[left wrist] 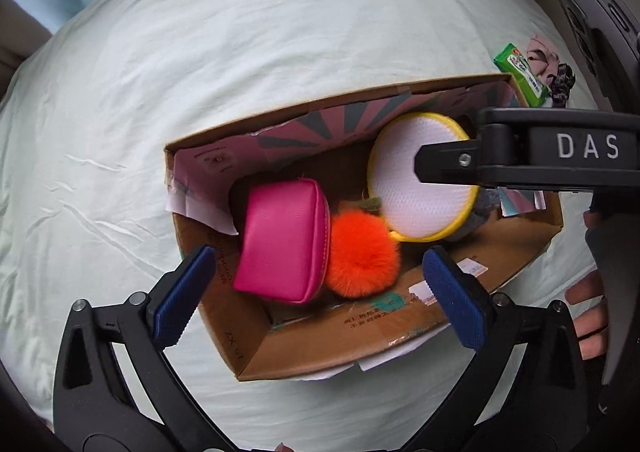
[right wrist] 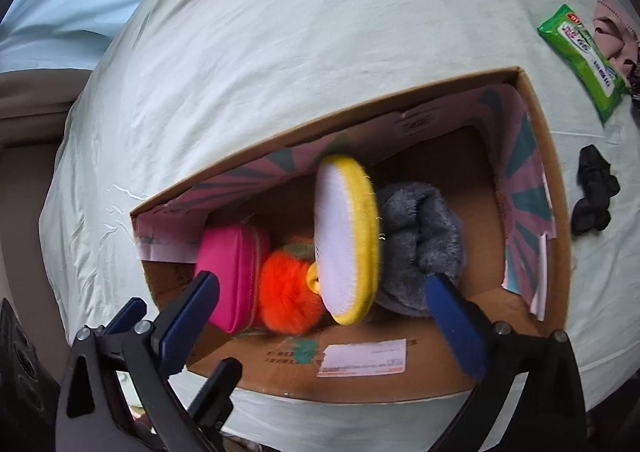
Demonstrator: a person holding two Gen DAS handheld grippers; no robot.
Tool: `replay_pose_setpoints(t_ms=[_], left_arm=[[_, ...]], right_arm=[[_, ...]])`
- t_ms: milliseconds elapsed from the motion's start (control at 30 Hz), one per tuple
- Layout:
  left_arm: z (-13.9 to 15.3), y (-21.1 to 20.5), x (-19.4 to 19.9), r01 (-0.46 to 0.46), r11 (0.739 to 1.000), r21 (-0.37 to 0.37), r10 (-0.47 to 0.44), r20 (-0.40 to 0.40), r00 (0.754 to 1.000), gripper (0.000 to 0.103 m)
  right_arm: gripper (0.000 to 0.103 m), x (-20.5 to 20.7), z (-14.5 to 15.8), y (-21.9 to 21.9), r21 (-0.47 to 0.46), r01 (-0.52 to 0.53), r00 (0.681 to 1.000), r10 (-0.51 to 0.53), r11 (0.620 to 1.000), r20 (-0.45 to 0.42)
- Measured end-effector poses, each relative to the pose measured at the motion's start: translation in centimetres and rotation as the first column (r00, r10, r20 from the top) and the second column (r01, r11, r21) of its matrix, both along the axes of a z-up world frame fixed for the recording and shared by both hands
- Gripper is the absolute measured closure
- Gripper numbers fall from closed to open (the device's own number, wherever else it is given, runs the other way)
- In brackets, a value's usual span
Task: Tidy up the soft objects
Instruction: 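Open both tools to drop the pouch and mesh pad into the box, then lift both tools away from the box toward the black sock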
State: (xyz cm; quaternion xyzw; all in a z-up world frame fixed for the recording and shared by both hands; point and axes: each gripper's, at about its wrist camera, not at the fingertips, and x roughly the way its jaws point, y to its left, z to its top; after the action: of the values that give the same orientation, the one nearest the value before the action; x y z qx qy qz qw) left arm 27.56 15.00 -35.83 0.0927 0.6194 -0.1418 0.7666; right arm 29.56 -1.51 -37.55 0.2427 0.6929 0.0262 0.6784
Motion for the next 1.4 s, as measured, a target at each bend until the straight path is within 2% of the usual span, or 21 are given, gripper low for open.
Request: replay_pose_setpoints(t_ms=[333,500,667,800,967,1200,1400], left_arm=[[2.2,1.2,-0.5,-0.032,0.999,-0.018,0.032,0.015,0.999,0.0],[4.3,1.2,-1.9,-0.025,1.0,-0.016,0.026,0.055,0.998,0.0],[7.7,1.6,-3.9,-0.037,0.999,-0.035,0.041,0.105,0.994,0.0],[10.8,2.0,-5.7,-0.049,0.998,-0.049,0.056,0.148,0.987,0.0],[14.6,2.5,-8.3,-0.05,0.996,-0.069,0.064,0.205,0.977,0.0],[19.2,2.5,-12.2,-0.07,0.992,-0.104,0.096,0.274,0.957,0.0],[23.0,1.1,-15.4,-0.098,0.989,-0.107,0.13,0.349,0.928,0.0]], right_arm=[[0.0,-1.2,1.6,0.0,-0.04,-0.041,0.998,0.042,0.998,0.038],[0.0,-1.8,3.3,0.7,-0.04,-0.043,0.996,0.045,0.998,0.075],[0.0,-3.3,6.4,1.3,-0.06,-0.061,0.988,0.069,0.996,0.141],[0.0,-5.1,10.0,1.2,-0.101,-0.077,0.972,0.097,0.992,0.214],[0.0,-8.2,15.3,1.1,-0.181,-0.084,0.939,0.138,0.98,0.314],[0.0,-13.8,22.0,0.5,-0.31,-0.064,0.865,0.207,0.949,0.457],[0.0,-18.4,25.4,-1.5,-0.325,-0.003,0.812,0.192,0.946,0.55]])
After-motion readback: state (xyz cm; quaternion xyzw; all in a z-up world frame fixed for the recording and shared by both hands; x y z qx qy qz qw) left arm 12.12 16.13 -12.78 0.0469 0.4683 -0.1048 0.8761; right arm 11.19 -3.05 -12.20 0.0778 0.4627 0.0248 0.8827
